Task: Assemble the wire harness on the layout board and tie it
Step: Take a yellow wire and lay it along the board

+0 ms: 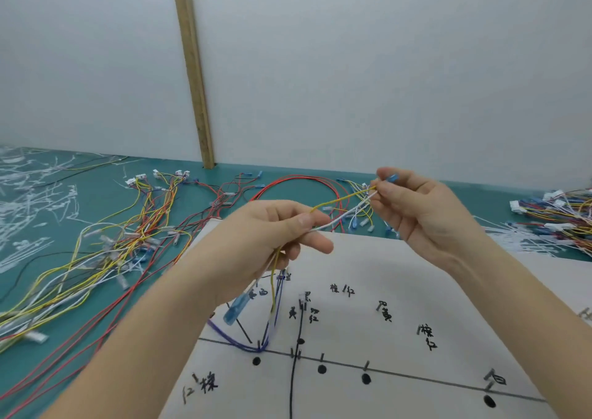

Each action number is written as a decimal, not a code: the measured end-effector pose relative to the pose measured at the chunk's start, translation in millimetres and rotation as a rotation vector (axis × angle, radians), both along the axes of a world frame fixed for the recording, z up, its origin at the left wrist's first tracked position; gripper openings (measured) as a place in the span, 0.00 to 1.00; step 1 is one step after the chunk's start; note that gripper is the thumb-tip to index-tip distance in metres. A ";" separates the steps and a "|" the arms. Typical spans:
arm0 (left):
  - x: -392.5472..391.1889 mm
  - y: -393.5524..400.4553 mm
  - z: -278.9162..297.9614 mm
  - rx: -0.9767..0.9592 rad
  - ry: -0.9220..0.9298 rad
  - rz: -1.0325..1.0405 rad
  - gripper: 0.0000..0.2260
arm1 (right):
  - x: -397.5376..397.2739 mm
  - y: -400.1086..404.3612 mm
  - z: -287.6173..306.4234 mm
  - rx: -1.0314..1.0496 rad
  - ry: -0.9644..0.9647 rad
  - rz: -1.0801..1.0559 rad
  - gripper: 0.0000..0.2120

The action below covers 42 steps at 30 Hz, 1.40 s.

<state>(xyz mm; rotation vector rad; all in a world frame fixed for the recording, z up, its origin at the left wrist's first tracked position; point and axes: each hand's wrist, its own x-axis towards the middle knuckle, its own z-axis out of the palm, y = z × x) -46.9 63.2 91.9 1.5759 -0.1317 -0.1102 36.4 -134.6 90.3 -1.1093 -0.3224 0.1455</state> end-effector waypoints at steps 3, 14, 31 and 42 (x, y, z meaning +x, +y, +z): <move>-22.2 7.4 -22.8 0.032 0.045 0.143 0.08 | -1.9 23.0 -12.3 -0.187 0.014 0.066 0.08; -51.0 18.5 -71.8 0.439 0.016 0.341 0.14 | 6.5 97.6 -47.5 -0.937 -0.295 0.073 0.08; -66.6 19.9 -80.6 0.822 -0.052 0.310 0.14 | -7.7 116.0 -59.5 -1.275 -0.637 0.129 0.13; -70.1 25.5 -83.5 0.797 -0.115 0.261 0.10 | -42.2 93.6 -43.7 -1.385 -1.098 0.303 0.08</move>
